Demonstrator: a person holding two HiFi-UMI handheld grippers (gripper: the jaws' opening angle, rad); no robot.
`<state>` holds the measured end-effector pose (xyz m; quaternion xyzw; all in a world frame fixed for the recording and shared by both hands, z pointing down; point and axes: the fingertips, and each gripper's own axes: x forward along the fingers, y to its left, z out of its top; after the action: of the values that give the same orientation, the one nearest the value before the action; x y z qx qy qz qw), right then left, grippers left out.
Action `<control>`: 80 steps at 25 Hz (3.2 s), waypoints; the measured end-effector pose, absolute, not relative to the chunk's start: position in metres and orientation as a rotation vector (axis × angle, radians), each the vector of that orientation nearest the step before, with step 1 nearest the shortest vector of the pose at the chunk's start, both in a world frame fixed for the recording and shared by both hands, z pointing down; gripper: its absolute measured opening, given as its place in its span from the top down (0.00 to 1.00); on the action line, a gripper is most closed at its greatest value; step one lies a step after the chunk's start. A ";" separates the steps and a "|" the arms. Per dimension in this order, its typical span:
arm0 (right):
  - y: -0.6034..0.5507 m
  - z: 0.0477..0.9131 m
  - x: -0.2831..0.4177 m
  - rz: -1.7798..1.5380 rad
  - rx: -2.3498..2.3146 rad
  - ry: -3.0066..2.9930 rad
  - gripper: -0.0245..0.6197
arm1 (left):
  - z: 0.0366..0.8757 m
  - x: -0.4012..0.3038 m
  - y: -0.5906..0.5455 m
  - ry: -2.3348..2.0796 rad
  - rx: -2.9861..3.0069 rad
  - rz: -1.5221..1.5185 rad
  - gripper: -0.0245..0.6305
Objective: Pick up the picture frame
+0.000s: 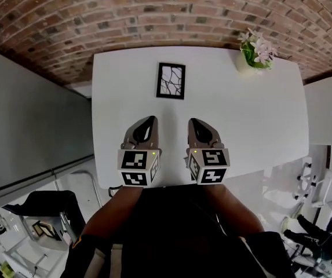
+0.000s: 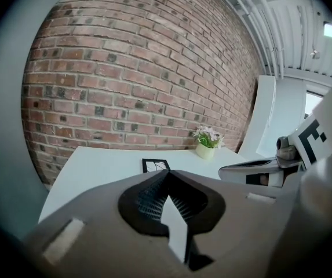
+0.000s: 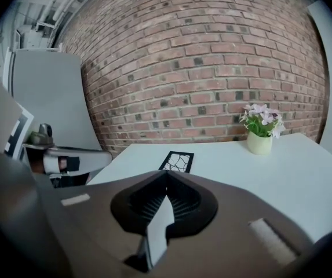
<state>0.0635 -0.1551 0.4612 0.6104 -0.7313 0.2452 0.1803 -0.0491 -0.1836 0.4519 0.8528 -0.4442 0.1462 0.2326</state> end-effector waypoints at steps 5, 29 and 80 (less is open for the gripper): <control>-0.187 0.486 0.069 0.731 1.683 -2.061 0.96 | 0.473 -0.039 -0.214 -1.238 2.313 0.432 0.96; -0.265 0.583 0.084 1.007 1.610 -1.948 0.80 | 0.583 -0.021 -0.290 -1.196 2.122 0.652 0.81; -0.242 0.514 0.075 0.962 1.742 -1.969 0.83 | 0.515 -0.017 -0.269 -1.234 2.183 0.463 0.87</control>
<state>0.0754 -0.2421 0.5141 0.6133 -0.6930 0.3385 0.1701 -0.0169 -0.2693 0.5150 0.8190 -0.4627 0.1737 0.2914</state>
